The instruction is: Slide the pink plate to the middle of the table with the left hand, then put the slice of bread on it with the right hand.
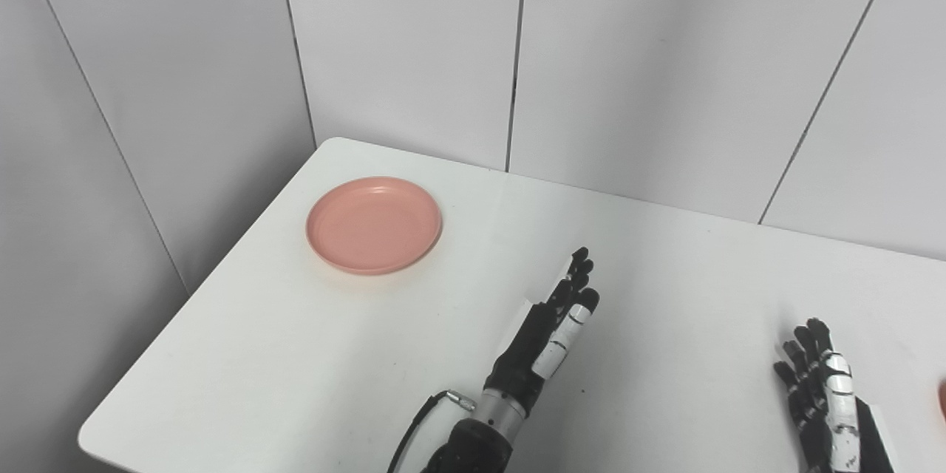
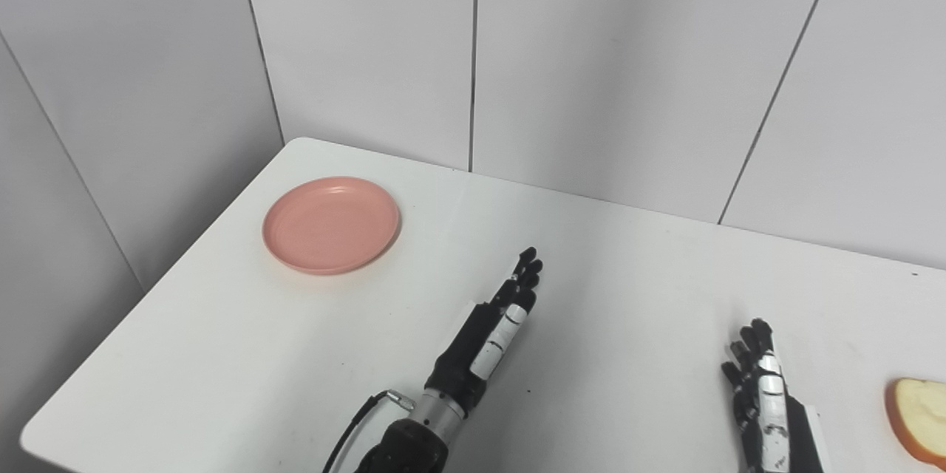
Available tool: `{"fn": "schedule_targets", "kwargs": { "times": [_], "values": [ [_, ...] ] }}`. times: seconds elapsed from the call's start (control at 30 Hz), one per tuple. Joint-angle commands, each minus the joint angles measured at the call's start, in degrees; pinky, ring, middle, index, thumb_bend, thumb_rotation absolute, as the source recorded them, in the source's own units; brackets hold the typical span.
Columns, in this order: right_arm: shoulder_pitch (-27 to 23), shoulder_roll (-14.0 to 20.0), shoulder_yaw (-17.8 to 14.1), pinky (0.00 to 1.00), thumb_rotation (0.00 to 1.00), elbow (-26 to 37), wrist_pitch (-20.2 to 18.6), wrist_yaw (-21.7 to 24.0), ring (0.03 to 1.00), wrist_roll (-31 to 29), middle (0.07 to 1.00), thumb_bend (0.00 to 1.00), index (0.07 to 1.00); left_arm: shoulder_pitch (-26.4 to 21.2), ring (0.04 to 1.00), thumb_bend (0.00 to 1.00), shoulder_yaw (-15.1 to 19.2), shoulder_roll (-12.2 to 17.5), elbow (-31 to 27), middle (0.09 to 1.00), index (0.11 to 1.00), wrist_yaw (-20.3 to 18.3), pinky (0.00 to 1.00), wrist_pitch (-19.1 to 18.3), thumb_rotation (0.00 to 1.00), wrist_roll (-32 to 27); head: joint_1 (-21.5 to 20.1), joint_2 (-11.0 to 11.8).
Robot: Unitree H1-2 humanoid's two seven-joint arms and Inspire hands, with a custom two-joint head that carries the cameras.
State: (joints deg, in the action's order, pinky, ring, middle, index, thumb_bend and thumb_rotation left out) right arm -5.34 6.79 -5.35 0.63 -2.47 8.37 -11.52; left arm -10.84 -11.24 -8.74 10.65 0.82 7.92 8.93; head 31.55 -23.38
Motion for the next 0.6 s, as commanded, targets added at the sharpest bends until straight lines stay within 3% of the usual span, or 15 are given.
{"fn": "schedule_targets", "kwargs": {
  "times": [0.0, 0.4, 0.5, 0.57],
  "values": [
    [-0.03, 0.36, -0.56, 1.0, 1.0, -0.38, -0.37, -0.95, 1.0, 0.37, 1.0, 0.14, 1.0, -0.74, 1.0, 0.75, -0.1, -0.17, -0.52, 1.0, 1.0, -0.2, 1.0, 0.92, 1.0, -0.15, -0.22, 0.01],
    [-1.04, 0.21, -0.63, 1.0, 1.0, -3.04, 1.74, -0.21, 1.0, -0.31, 1.0, 0.11, 1.0, -2.57, 1.0, 0.65, 1.31, -0.24, -2.82, 0.998, 0.995, 1.88, 1.0, 3.39, 1.0, 0.78, -1.15, 0.51],
    [-1.38, 0.05, -0.86, 1.0, 1.0, -3.75, 1.93, 0.02, 1.0, -1.12, 1.0, 0.12, 1.0, -3.6, 0.971, 0.66, 2.58, -0.4, -4.77, 0.972, 0.965, 2.06, 0.96, 2.33, 1.0, 0.0, -1.39, 0.59],
    [-1.39, -0.11, -0.78, 1.0, 1.0, -3.4, 1.2, -0.75, 1.0, -0.49, 1.0, 0.14, 1.0, -4.6, 0.991, 0.67, 3.05, 0.15, -7.3, 0.99, 0.983, -0.13, 0.99, -0.4, 1.0, -2.36, -1.49, 0.62]
  ]
}}
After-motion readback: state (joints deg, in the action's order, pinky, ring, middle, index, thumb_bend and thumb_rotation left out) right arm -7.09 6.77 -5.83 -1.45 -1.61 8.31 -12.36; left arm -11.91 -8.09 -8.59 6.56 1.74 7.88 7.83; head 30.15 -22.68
